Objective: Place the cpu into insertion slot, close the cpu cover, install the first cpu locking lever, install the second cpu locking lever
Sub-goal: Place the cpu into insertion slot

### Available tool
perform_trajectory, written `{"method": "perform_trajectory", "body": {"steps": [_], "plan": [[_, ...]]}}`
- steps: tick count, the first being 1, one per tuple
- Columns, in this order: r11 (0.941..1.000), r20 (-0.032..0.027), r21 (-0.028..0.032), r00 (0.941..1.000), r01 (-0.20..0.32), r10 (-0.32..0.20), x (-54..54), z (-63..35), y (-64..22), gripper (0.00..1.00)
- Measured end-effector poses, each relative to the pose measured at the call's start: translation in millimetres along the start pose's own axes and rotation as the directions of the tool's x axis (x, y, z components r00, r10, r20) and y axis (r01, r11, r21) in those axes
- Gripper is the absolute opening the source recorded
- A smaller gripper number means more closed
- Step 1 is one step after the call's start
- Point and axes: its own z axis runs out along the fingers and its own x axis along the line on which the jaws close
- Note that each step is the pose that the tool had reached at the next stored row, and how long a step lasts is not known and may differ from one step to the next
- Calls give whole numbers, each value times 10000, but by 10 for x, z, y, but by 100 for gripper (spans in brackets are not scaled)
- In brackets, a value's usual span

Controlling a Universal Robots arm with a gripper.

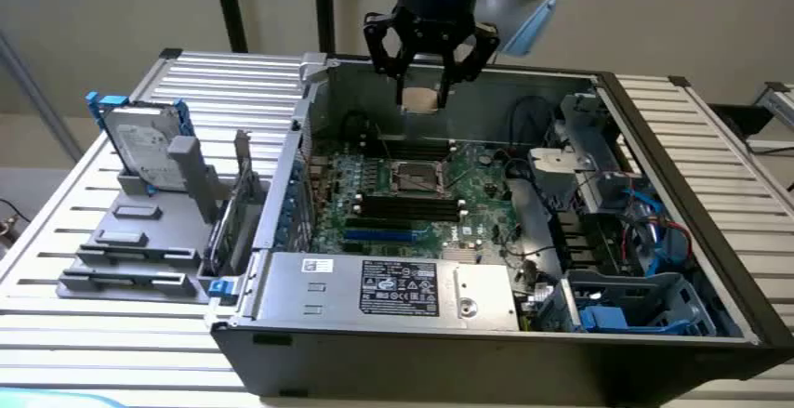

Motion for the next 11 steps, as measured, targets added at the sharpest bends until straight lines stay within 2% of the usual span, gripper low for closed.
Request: {"method": "perform_trajectory", "body": {"steps": [11], "plan": [[10000, 0, 0, 10000, 0, 0, 0, 0, 0, 55]]}}
